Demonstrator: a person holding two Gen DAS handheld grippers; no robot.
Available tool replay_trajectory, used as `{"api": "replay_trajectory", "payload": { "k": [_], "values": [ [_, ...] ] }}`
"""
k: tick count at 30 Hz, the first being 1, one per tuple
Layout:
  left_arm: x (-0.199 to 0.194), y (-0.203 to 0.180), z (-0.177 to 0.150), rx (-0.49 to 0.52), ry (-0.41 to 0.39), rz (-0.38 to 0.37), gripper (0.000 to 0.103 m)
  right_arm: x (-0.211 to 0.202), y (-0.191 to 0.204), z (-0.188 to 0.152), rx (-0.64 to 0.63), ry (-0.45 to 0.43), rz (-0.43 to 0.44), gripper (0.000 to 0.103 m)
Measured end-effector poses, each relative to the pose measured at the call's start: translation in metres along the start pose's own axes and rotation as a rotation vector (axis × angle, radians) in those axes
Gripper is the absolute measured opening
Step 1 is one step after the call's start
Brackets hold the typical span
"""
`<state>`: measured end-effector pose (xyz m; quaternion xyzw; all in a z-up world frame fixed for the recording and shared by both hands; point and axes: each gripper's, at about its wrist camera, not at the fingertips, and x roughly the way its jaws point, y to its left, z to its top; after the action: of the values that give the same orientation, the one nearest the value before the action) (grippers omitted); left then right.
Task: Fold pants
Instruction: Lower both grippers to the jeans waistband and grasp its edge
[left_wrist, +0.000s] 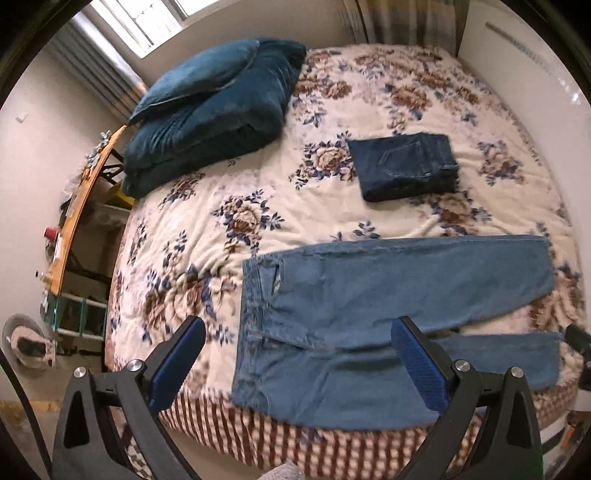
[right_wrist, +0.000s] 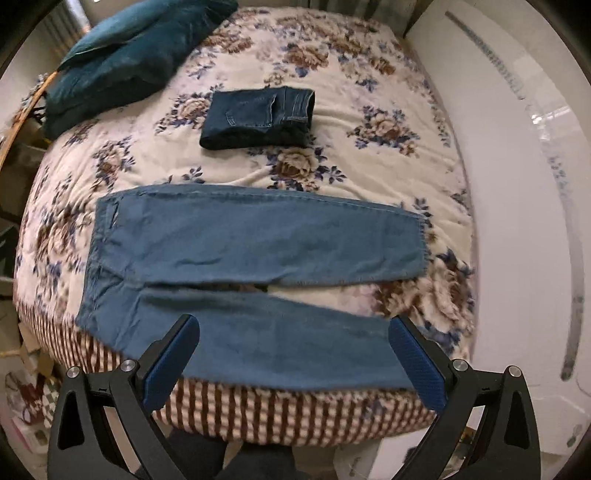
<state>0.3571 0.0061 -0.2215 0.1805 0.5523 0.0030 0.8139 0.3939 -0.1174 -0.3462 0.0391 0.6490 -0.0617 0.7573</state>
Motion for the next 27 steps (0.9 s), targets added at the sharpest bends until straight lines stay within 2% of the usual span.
{"api": "replay_trajectory", "payload": {
  "k": [4,10,13,16,19,20,24,27],
  "values": [
    [0.060,-0.005,0.032,0.023,0.033,0.007,0.103,0.057,0.009,0.044,0.005,0.053,-0.019,0.103],
    [0.162,-0.029,0.073,0.108,0.077,-0.062,0.102,0.167,0.023,0.105,-0.099,0.155,-0.042,0.103],
    [0.213,-0.050,0.087,0.220,0.118,-0.107,0.094,0.226,0.039,0.130,-0.248,0.211,-0.025,0.103],
    [0.279,-0.086,0.091,0.412,0.206,-0.206,0.093,0.286,0.061,0.147,-0.418,0.266,0.001,0.103],
    [0.332,-0.114,0.090,0.577,0.287,-0.242,0.091,0.343,0.079,0.162,-0.555,0.332,0.031,0.103],
    [0.354,-0.124,0.085,0.660,0.332,-0.258,0.090,0.361,0.084,0.167,-0.613,0.345,0.030,0.103],
    [0.398,-0.140,0.074,0.792,0.450,-0.339,0.090,0.421,0.093,0.178,-0.789,0.405,-0.022,0.103],
    [0.414,-0.143,0.074,0.789,0.489,-0.387,0.089,0.442,0.092,0.186,-0.813,0.440,0.041,0.101]
  ]
}}
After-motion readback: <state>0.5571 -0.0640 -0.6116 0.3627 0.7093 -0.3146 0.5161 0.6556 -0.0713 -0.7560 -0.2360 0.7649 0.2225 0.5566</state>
